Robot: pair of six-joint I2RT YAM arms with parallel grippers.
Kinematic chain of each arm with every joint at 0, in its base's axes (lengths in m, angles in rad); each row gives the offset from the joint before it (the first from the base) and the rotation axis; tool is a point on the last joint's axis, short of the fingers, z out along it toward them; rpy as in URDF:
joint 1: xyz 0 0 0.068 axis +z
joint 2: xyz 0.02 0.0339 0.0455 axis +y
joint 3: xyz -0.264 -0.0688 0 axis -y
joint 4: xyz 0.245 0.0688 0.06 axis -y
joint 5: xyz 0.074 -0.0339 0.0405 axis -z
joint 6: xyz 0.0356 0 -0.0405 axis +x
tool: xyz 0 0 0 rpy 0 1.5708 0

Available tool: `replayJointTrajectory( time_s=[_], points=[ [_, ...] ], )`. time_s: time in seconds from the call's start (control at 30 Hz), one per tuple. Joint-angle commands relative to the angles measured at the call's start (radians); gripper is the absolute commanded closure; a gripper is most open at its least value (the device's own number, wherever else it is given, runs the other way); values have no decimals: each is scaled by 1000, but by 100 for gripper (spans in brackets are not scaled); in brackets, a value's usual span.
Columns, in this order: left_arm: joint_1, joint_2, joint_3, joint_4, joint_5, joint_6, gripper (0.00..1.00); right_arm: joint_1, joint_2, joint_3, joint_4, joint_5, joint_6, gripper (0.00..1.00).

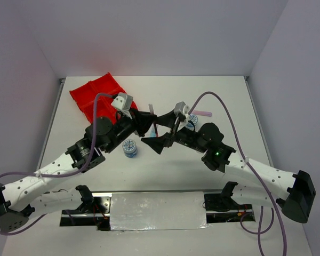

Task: Sort the stationery into containers
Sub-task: Place the pen in the storage box.

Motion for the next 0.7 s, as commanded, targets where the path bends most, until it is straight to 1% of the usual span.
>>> replayJointTrajectory(
  time_s=[0.0,0.13,0.2,0.27,0.3,0.33,0.37,0.43,0.47,0.5,0.63,0.67],
  points=[
    [85,25,44,-97,-210,-52,100,-33,-17,-31,90,-12,41,0],
    [217,71,70,-113,-216,-130,100,-103,-2,-85,59,66,58,0],
    [298,129,95,-108,-211,-126,100,-157,19,-100,56,95,84,0],
    [347,200,107,-93,-233,-117,100,-181,42,-131,67,135,100,0],
    [396,224,110,-56,-236,-113,100,-185,44,-145,96,158,116,0],
    [418,250,116,-42,-247,-123,100,-189,42,-166,108,193,124,0],
    [459,299,116,-24,-260,-129,100,-191,39,-171,116,200,130,0],
    [491,347,109,45,-285,-141,100,-189,35,-163,111,194,132,0],
    [511,399,109,64,-300,-150,100,-192,30,-160,107,188,129,0],
    [551,427,115,79,-302,-162,100,-191,27,-156,96,183,127,0],
    [628,565,133,197,-247,-198,100,-191,-8,-153,82,165,129,0],
    [646,621,147,199,-244,-202,100,-191,-16,-154,81,157,130,0]
  ],
)
